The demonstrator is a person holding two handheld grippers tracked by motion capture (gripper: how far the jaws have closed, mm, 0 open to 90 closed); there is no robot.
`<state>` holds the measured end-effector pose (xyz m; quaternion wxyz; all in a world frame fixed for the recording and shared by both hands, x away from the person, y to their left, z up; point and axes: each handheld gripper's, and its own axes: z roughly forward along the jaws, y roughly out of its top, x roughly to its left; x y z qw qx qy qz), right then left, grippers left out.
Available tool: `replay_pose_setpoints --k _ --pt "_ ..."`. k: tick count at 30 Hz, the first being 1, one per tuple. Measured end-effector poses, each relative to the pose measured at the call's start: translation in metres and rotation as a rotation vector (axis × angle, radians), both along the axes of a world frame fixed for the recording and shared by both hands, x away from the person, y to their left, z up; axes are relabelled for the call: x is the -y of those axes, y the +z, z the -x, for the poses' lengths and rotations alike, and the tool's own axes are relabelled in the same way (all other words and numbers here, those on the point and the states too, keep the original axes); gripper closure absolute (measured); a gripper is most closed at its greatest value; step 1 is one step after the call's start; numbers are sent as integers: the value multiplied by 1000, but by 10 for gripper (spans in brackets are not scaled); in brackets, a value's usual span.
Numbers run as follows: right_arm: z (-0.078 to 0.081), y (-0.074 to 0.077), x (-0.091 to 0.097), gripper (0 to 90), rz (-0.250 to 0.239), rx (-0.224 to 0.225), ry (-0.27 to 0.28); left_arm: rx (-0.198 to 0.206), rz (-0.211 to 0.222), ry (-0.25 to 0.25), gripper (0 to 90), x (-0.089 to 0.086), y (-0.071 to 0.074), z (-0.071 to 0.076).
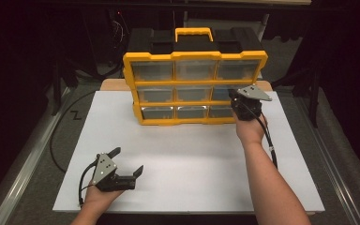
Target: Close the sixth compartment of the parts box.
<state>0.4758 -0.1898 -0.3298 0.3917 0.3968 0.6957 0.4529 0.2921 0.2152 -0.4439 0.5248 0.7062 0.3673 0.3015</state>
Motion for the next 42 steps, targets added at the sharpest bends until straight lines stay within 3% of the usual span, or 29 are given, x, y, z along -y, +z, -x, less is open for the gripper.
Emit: replay_pose_setpoints --k 8,19,27,31,42 --pt "4 3 2 873 5 -17 25 -6 -5 -2 4 0 -1 -1" --pt "17 6 5 609 -53 -66 103 -10 -8 2 4 0 -1 -1" --pt "26 5 3 329 -98 -85 149 -11 1 8 4 -1 -1 -1" --pt "25 3 -1 25 -80 -99 154 -14 2 9 4 0 -2 -1" --pt "32 -8 1 9 -82 -99 169 -14 2 9 4 -1 -2 -1"
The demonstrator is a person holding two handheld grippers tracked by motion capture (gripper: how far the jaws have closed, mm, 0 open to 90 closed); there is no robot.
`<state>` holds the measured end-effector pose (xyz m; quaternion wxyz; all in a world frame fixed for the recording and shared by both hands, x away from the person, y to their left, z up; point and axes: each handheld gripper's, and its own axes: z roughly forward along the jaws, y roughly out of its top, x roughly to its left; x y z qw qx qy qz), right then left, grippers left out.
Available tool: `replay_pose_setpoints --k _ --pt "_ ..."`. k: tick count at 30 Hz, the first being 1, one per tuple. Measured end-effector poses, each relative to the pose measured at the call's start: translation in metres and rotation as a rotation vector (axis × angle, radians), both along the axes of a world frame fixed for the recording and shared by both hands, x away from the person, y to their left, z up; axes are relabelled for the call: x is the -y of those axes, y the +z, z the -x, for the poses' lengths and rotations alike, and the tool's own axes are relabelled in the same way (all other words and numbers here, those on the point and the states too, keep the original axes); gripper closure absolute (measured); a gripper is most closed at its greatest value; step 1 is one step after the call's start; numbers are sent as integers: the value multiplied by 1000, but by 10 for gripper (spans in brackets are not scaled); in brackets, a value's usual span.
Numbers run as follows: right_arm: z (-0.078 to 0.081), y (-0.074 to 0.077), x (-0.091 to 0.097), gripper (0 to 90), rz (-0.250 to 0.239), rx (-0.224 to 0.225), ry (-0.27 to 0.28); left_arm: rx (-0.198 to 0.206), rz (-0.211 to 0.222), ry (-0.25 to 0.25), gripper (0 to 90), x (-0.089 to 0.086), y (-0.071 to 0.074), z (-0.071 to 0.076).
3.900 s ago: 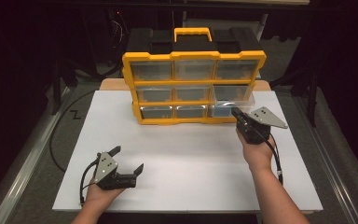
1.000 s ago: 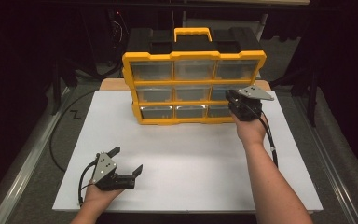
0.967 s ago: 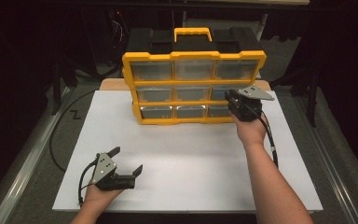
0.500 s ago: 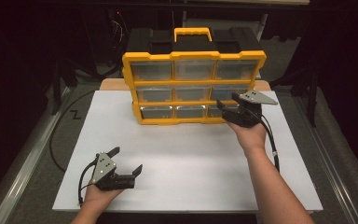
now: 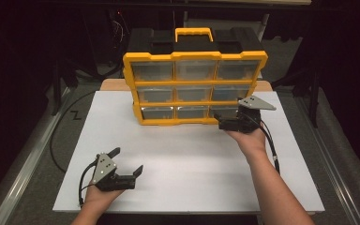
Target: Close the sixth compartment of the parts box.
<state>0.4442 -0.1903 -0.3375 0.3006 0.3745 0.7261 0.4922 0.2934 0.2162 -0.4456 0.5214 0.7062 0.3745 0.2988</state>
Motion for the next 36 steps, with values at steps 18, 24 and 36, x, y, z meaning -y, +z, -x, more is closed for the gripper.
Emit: replay_pose_setpoints --k 18,24,36 --pt "34 -36 13 9 6 -45 45 -1 11 5 4 -1 0 0" --pt "50 -47 20 9 14 -46 59 -4 15 9 4 -1 0 0" --pt "88 -64 31 9 5 -14 93 -5 19 8 4 -2 0 0"
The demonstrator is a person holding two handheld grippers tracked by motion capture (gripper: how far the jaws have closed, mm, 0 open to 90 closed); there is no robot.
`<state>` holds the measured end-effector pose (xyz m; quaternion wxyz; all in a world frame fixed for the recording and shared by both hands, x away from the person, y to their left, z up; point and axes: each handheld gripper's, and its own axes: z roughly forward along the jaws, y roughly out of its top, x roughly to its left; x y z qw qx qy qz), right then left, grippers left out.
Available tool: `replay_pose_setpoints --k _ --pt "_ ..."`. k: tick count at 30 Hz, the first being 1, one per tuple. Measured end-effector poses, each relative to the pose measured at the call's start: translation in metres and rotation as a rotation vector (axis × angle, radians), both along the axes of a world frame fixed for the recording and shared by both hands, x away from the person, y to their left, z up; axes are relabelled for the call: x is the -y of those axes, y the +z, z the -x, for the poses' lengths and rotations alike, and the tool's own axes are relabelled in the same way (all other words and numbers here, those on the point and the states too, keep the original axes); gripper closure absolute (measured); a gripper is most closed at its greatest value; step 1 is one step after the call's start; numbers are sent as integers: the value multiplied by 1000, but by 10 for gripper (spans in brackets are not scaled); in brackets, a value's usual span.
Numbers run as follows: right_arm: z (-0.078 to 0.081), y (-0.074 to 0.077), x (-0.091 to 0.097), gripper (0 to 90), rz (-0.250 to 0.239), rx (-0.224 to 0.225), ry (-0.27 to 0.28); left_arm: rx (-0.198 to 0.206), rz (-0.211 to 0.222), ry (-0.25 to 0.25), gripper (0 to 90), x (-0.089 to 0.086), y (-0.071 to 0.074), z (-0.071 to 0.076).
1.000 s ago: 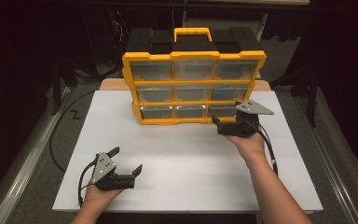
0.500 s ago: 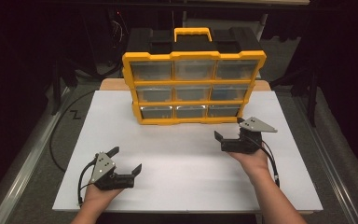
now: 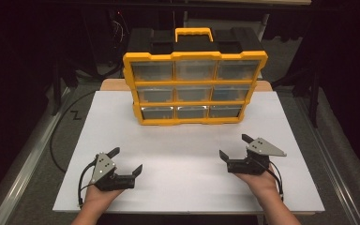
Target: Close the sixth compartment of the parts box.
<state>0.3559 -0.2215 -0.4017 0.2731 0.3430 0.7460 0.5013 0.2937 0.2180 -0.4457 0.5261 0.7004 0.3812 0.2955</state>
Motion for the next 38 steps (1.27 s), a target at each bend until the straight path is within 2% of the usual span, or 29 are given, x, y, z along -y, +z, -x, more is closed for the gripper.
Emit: replay_pose_setpoints --k 5,7,10,13,16,22,25,38 --pt "14 -9 9 9 10 17 14 -3 2 -2 4 0 0 0" --pt "18 -13 13 9 4 8 8 -5 4 -1 4 0 -1 1" --pt "26 -17 23 9 6 23 -10 -5 8 -1 4 0 0 1" --pt "31 -19 31 9 -38 3 -18 4 16 0 4 0 2 2" --pt "30 -18 32 9 -33 30 -16 1 8 -1 4 1 1 0" --pt "25 -24 28 9 -15 2 1 -6 -11 -15 4 5 0 0" --pt "26 -22 28 9 -30 6 -3 -5 -13 -19 4 6 0 2" --pt "27 -21 27 9 -22 29 -16 0 -9 -10 4 3 0 1"
